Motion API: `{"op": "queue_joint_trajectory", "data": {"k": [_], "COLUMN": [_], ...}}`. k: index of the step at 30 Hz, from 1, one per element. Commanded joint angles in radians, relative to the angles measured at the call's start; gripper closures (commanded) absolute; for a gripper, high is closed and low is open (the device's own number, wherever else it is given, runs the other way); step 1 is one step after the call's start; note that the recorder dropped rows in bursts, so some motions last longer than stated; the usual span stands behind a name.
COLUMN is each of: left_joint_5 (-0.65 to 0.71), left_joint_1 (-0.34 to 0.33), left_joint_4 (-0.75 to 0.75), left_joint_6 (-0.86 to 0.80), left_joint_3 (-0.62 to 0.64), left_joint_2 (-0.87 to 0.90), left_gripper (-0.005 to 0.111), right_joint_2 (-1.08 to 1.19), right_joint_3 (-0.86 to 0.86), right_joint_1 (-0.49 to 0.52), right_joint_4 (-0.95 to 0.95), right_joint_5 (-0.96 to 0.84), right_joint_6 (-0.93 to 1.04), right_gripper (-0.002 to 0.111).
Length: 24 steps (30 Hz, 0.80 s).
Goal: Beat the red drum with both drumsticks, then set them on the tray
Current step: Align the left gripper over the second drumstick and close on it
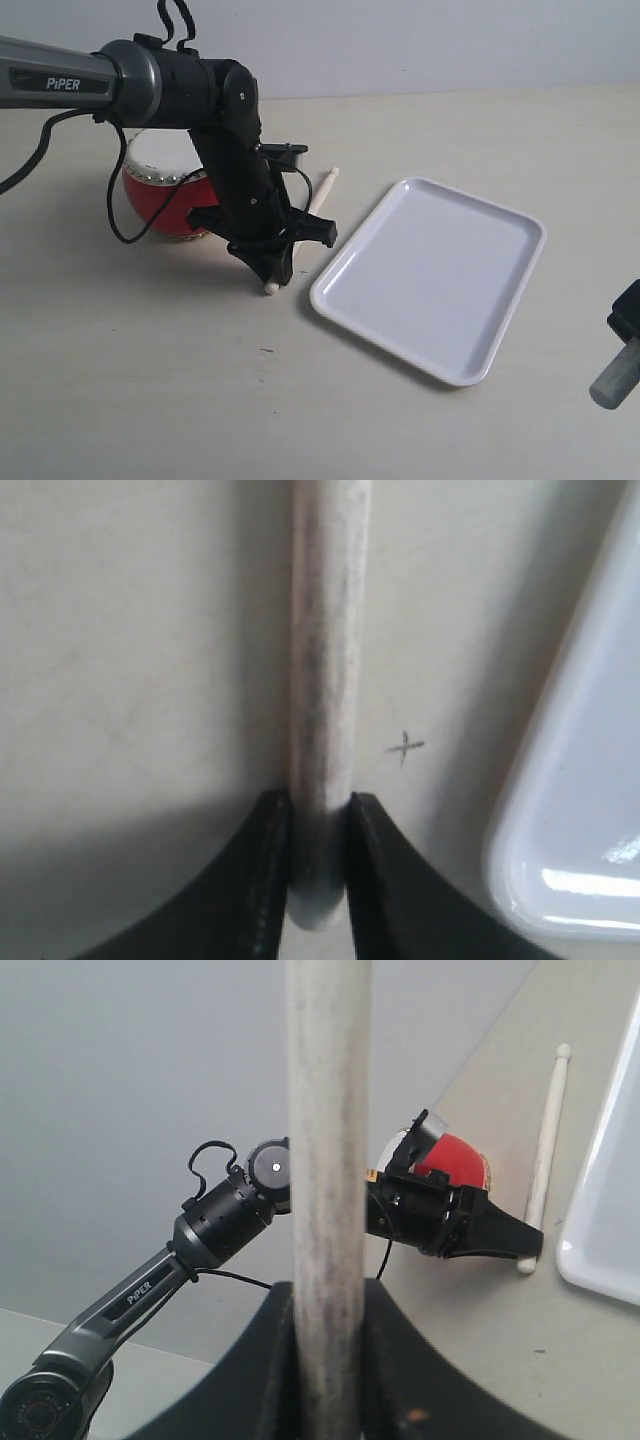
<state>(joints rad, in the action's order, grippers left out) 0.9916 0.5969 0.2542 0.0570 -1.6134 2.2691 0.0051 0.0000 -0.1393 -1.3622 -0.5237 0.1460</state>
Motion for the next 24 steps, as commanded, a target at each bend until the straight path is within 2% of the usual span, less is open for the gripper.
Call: {"op": "queue_joint_trajectory", "data": {"k": [1, 5, 24], "left_joint_5": [0.035, 0.033, 0.001], "left_joint_1": [0.000, 0.000, 0.000], "left_joint_4": [-0.003, -0.018, -0.101], "left_joint_6": [-0.004, -0.013, -0.016], "left_joint_3": [0.020, 0.020, 0.020], "left_joint_2": [0.043, 0.043, 0.047], "left_gripper": [0.072, 0.058, 0.060], "right_joint_2": [-0.005, -0.005, -0.005], "right_joint_3": [0.000, 0.000, 0.000], "right_joint_1": [-0.001, -0.001, -0.001], "right_joint_4": [0.005, 0.005, 0.005], "right_joint_5": [0.003, 0.003, 0.005], "right_joint_6": [0.010, 0.010, 0.010], "right_gripper": [0.108, 0.108, 0.108]}}
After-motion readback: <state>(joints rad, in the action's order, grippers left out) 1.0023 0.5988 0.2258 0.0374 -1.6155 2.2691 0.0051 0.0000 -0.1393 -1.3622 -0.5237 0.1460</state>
